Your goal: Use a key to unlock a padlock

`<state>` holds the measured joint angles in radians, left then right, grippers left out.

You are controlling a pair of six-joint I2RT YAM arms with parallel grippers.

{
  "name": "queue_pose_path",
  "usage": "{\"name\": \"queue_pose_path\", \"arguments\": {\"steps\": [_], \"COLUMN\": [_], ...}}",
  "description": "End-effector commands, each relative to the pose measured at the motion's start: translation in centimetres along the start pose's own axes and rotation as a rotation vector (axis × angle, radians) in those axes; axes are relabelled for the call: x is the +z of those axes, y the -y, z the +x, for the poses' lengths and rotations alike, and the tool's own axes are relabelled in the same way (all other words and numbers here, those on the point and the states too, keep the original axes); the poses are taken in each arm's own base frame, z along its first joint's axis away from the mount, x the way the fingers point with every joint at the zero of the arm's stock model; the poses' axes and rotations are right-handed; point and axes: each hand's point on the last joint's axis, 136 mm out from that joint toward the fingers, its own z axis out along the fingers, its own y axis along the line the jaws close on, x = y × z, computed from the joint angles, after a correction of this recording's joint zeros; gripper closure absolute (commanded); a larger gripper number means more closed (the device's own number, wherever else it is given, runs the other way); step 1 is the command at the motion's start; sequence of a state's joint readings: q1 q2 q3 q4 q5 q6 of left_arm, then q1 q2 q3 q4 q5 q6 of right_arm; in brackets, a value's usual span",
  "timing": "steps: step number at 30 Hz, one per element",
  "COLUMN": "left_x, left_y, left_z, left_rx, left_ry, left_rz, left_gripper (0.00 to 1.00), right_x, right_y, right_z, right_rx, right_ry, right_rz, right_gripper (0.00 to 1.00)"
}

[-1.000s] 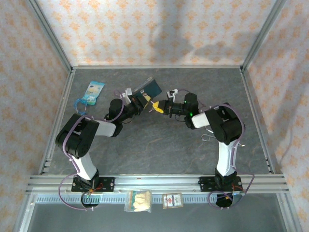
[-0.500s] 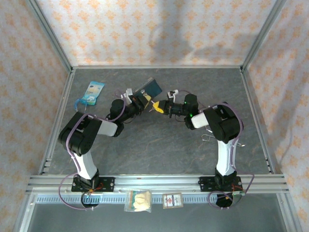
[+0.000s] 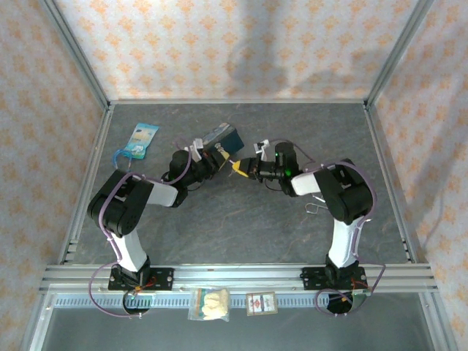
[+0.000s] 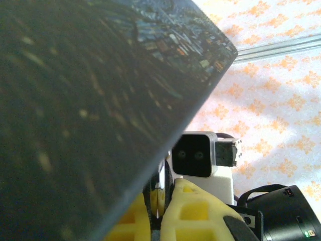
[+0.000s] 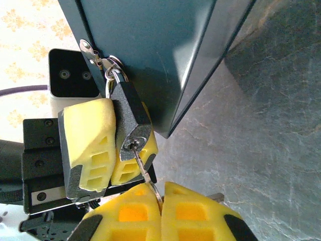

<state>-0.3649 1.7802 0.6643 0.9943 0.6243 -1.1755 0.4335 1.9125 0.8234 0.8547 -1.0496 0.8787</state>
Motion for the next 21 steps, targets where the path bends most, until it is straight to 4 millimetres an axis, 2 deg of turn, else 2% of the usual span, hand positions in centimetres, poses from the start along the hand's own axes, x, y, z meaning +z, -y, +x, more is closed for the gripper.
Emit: {"name": "queue_pose_path", "arguments": {"steps": [1,6,10,17,21], "left_x": [-0.6,-0.4,-0.5,-0.8,-1.1], "left_y": [3.2,3.0,2.9,1.7,1.3], "left_z": [0.4,-0.3,0.2,3.1,3.5], "left_rx": [0.040,0.007,-0.019,-0.034,-0.100], "left_ry": [-0.033,-0.016,-0.028,-0.070,-0.063], "left_rz": [0.093,0.085,0.101,0.118,0.151], "left_gripper": [1.00,1.00,1.00,1.00,1.00], "right_x": [-1.1,-1.9,-2.4,-2.3,-2.7], "right_y": [0.6,1.3,1.8,-0.3,-1.3], "right_z": [-1.6,-1.0,-0.7,-0.6,-0.2], "right_rx": [-0.035,-0.020,-0.010,0.072,0.052], "right_ry": [0.127,0.136,0.139,0.147,0.147], "right_rz": [0.051,0.065,0.073,-0.034,-0.041], "right_gripper": [1.00,1.00,1.00,1.00,1.00]}}
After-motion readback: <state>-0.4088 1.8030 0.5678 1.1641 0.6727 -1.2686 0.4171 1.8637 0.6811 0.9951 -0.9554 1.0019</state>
